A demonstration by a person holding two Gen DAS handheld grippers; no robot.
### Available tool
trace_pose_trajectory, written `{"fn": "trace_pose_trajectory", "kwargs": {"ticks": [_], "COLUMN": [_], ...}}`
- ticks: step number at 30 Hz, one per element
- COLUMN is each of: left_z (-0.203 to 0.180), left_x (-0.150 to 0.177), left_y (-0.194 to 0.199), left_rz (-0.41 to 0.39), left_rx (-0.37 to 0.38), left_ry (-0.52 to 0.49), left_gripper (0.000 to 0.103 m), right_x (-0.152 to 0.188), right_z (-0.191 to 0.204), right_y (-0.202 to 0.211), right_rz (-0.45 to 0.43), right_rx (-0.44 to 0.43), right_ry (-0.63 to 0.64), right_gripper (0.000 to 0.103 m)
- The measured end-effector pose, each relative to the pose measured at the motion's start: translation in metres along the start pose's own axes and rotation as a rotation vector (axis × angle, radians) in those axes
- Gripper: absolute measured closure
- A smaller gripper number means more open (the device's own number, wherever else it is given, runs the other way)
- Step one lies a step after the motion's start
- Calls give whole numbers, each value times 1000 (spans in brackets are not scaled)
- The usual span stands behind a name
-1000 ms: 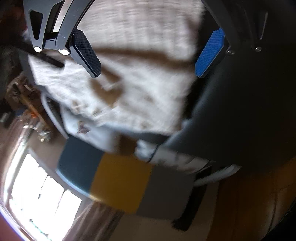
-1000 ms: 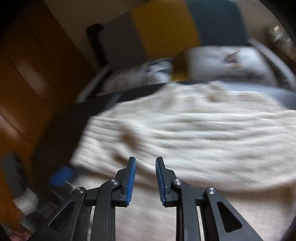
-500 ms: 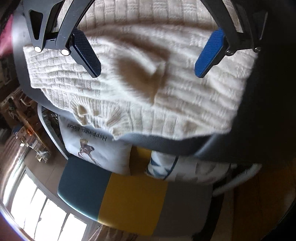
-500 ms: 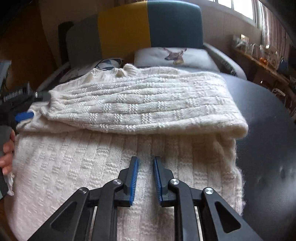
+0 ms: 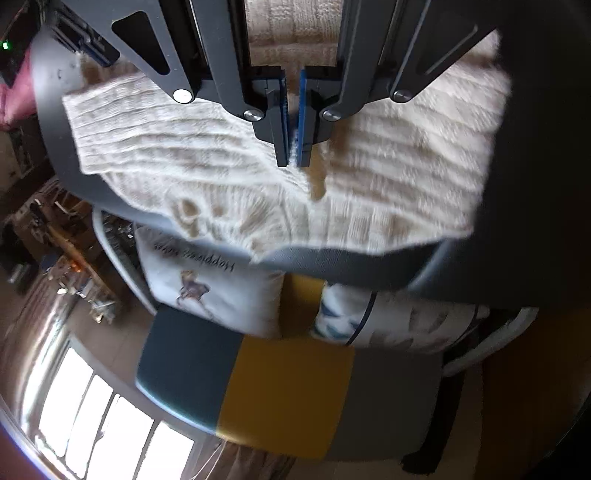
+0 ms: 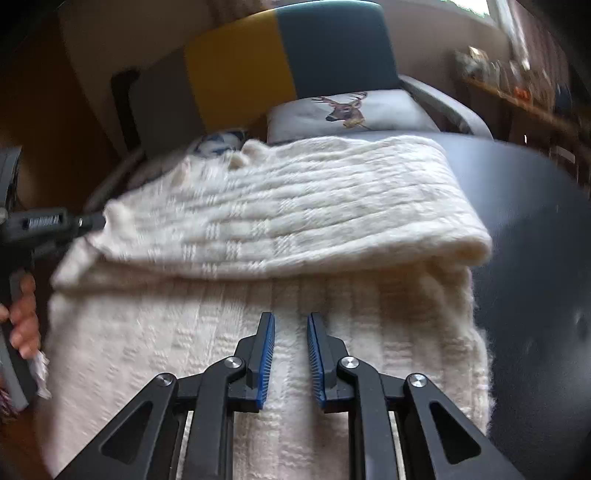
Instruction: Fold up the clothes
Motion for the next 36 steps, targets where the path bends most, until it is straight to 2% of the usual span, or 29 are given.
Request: {"fn": "trace_pose_trajectory", "kwargs": {"ticks": [3,6,10,15,19,23,25,27,29,31,33,35,36], "left_z": [-2,-3,1,21,45,65,65,63,63,66,70,73,73], "left_x": [-13,-24,-40,-53,-33,9,32,38,39,40,41,40,40], "left_y": [7,12,22,28,17,-1,-7,-2,-2,-2,-3,-4,-3], "left_rz": [-23,-46,-95,-136,-98,-31,-14,-47,-46,-45,-46,-49,-50], "left_rx": [31,56,78,55,-9,-70,-80,-62,-53,-39,-19,-6,-3], "left_ry": [27,50,64,54,31,12,-22,-32,-19,2,38,63,68], "left_gripper": [99,99,99,99,99,99,99,98,97,96,94,94,93], "right_x": [-8,-16,-31,-36,-31,-30,-29,-29,-29,-30,-34,-43,-52], "right_z": [-21,-39,-58,-81,-89,-90,-93,-93,-91,-85,-67,-46,-37], "right_y": [3,2,0,-9,-14,-16,-15,-15,-14,-8,9,28,35], "right_rz": [-16,-18,-48,-29,-25,-27,-31,-29,-22,-3,6,-30,-64], "right_rx": [47,92,157,225,236,247,263,275,281,252,178,121,106], "right_ry": [-22,-28,-16,-41,-71,-82,-86,-84,-79,-83,-66,-8,27], "right_gripper": [87,94,97,98,101,101,101,101,101,97,97,96,88]}}
Point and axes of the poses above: each gripper's, at about its wrist camera, not at the fingertips, and y roughly against the way its jaws point, z to its left, x to its underside, the point moved 7 cm from there along -y, roughly the way its jaws point, and after that the axes turned 15 degrees about -z, right-handed, at the moved point
